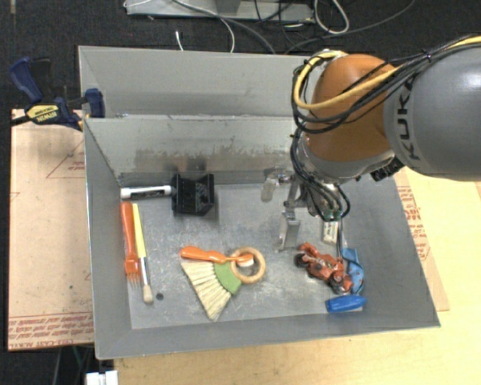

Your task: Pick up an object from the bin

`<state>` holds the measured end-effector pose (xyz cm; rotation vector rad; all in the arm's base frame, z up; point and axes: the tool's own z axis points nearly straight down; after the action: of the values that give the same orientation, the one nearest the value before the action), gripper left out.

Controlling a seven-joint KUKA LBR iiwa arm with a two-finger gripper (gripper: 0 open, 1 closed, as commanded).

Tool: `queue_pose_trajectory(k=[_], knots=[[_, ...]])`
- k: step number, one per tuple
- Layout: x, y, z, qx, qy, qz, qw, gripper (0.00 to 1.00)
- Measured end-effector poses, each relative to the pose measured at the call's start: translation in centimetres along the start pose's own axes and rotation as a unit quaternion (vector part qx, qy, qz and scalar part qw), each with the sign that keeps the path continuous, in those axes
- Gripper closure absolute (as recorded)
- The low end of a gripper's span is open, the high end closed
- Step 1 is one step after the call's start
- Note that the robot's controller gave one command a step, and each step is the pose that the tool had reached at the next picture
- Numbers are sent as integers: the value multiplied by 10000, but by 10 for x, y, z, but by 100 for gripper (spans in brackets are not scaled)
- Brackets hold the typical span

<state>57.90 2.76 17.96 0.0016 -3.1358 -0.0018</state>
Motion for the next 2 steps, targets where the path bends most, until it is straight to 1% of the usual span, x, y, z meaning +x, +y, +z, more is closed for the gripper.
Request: queue_pose_trajectory(k=[1, 2], knots=[[-2, 0, -4, 0, -36, 3, 10000, 0], [31, 35, 70, -1, -48, -561, 9984, 0]])
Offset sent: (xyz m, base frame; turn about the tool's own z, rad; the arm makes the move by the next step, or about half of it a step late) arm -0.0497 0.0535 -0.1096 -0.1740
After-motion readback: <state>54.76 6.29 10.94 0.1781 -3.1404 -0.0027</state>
